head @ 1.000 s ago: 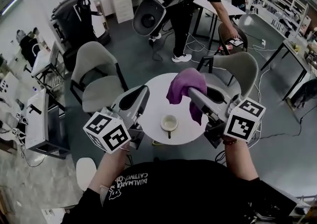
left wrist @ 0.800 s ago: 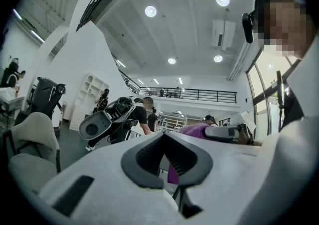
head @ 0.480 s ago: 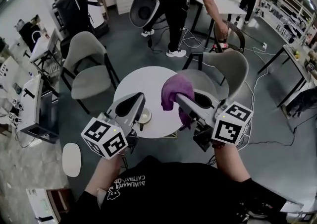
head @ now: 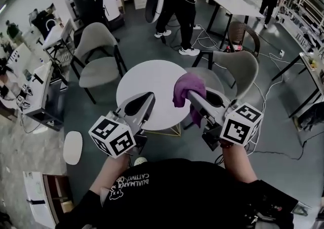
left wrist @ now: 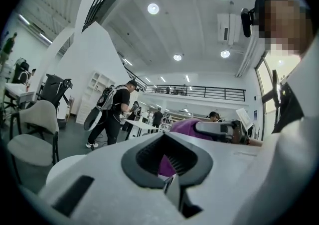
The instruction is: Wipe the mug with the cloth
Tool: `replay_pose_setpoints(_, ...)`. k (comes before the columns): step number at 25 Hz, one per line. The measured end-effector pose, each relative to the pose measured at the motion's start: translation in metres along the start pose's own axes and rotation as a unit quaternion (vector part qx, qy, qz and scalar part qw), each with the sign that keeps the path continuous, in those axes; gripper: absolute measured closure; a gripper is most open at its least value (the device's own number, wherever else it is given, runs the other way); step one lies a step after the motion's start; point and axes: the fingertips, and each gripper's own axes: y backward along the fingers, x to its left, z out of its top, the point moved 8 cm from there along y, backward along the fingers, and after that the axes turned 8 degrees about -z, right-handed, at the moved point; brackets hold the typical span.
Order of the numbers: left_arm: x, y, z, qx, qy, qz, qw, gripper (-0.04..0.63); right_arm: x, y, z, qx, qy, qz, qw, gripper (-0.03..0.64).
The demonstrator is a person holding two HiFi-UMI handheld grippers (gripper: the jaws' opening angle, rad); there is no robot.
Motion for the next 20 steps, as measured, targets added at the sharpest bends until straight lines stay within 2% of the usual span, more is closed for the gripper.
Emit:
replay_pose_setpoints(8,-0.007,0.009,0.002,0.002,-0.007,0.021,0.9998,0.594,0.001,0.003,0.002,0.000,0.000,0.010,1.000,0.551)
replay_pose_setpoints(20,-0.018,0.012,0.005,-0.001,-0.012,0.020,0.9997,0.594,0.010,0.009,0.009,-0.005,0.015,0.015,1.000,0.551)
